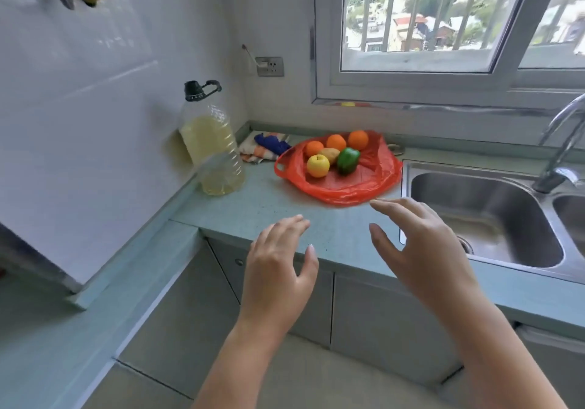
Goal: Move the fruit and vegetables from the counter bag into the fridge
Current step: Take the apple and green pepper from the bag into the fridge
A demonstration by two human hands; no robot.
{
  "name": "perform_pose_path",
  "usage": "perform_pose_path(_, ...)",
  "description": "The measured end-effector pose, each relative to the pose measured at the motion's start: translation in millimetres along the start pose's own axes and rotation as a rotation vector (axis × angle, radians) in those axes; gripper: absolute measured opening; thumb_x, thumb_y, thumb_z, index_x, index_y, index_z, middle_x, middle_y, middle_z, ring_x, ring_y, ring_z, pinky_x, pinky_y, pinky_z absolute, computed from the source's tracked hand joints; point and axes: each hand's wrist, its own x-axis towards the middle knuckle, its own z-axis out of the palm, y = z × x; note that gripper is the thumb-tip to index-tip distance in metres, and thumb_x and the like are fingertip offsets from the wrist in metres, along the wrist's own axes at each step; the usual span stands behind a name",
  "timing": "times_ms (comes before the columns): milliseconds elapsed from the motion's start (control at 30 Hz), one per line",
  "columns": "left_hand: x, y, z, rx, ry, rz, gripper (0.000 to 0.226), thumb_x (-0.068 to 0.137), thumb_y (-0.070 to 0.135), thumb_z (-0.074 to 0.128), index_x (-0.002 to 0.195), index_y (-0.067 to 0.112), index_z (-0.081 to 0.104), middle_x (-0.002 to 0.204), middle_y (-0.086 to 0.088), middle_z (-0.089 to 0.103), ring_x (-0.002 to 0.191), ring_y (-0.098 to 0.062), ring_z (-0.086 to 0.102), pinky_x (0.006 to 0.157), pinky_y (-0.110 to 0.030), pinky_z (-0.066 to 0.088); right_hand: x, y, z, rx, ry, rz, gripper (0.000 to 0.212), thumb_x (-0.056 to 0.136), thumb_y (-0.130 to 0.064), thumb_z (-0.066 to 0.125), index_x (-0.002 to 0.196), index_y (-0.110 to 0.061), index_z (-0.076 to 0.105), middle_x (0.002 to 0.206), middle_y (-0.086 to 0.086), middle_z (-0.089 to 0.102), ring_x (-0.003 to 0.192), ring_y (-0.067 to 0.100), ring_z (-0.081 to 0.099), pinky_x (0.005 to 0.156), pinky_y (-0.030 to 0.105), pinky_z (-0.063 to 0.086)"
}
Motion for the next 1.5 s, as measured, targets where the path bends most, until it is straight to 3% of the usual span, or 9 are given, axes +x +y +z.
perform_pose_path(100,25,-16,24,-0.043,-0.026,-0.04,0.045,0.083,0.035,0.039,0.117,0.013,0.06,0.12,0.001,0.061,0.112,-0.002,0.044,0.097,-0.028,0.035,18,24,17,-0.032,-0.008,0.032,0.031,0.077,-0.026,0.057,0.103,-0.013,0.067,0.096,0.001,0.069,0.086,0.009,0.048,0.075,0.026,0.039)
perform_pose_path(200,55,-35,53,-0.082,-0.064,-0.041,0.047,0.082,0.037,0.038,0.118,0.014,0.059,0.121,0.002,0.059,0.111,0.003,0.04,0.098,-0.027,0.035,41,46,36,-0.069,-0.025,0.065,0.027,0.079,-0.021,0.063,0.104,-0.013,0.067,0.097,0.001,0.068,0.09,0.017,0.057,0.075,0.026,0.039)
perform_pose_path(400,142,-86,104,-0.122,-0.112,-0.023,0.039,0.085,0.029,0.047,0.119,0.014,0.058,0.122,0.001,0.058,0.114,-0.007,0.047,0.097,-0.024,0.034,113,78,89,-0.112,-0.071,0.09,0.031,0.077,-0.025,0.057,0.103,-0.011,0.067,0.097,0.002,0.069,0.091,0.024,0.063,0.076,0.026,0.041)
perform_pose_path(533,203,-123,136,-0.181,-0.135,-0.069,0.033,0.086,0.015,0.057,0.119,0.013,0.057,0.122,0.001,0.057,0.113,-0.007,0.046,0.095,-0.02,0.032,168,98,139,-0.093,-0.134,0.162,0.026,0.078,-0.015,0.068,0.104,-0.01,0.067,0.097,0.006,0.068,0.089,0.03,0.062,0.073,0.03,0.044)
perform_pose_path(733,267,-171,184,-0.182,-0.169,-0.095,0.038,0.08,0.017,0.053,0.115,0.006,0.059,0.118,-0.007,0.06,0.112,-0.02,0.053,0.094,-0.025,0.035,215,132,202,-0.081,-0.233,0.28,0.031,0.082,-0.018,0.065,0.112,-0.011,0.064,0.103,0.005,0.065,0.097,0.026,0.059,0.078,0.033,0.045)
perform_pose_path(900,290,-191,227,-0.194,-0.242,-0.178,0.039,0.078,0.016,0.055,0.115,0.002,0.058,0.119,-0.013,0.059,0.113,-0.027,0.053,0.095,-0.027,0.035,230,176,231,0.026,-0.312,0.456,0.03,0.084,-0.022,0.061,0.113,-0.015,0.063,0.108,0.001,0.063,0.105,0.018,0.055,0.082,0.028,0.042)
perform_pose_path(1100,308,-210,267,-0.156,-0.324,-0.279,0.046,0.082,0.012,0.063,0.126,0.007,0.05,0.127,-0.007,0.052,0.12,-0.021,0.046,0.096,-0.022,0.032,252,227,268,0.198,-0.356,0.711,0.028,0.084,-0.024,0.061,0.111,-0.017,0.061,0.112,0.002,0.063,0.1,0.016,0.056,0.083,0.026,0.041)
perform_pose_path(1367,332,-233,304,-0.091,-0.456,-0.342,0.064,0.081,0.022,0.067,0.135,0.007,0.038,0.138,-0.011,0.041,0.128,-0.024,0.037,0.104,-0.029,0.028,280,265,312,0.272,-0.348,0.875,0.046,0.084,-0.024,0.062,0.125,-0.01,0.05,0.123,0.009,0.057,0.112,0.021,0.053,0.084,0.026,0.039)
perform_pose_path(1500,338,-241,319,-0.098,-0.478,-0.384,0.073,0.08,0.026,0.068,0.139,0.009,0.03,0.143,-0.01,0.032,0.132,-0.021,0.029,0.104,-0.023,0.021,290,277,331,0.304,-0.322,0.95,0.053,0.082,-0.026,0.064,0.128,-0.01,0.044,0.124,0.01,0.053,0.111,0.023,0.051,0.086,0.031,0.041)
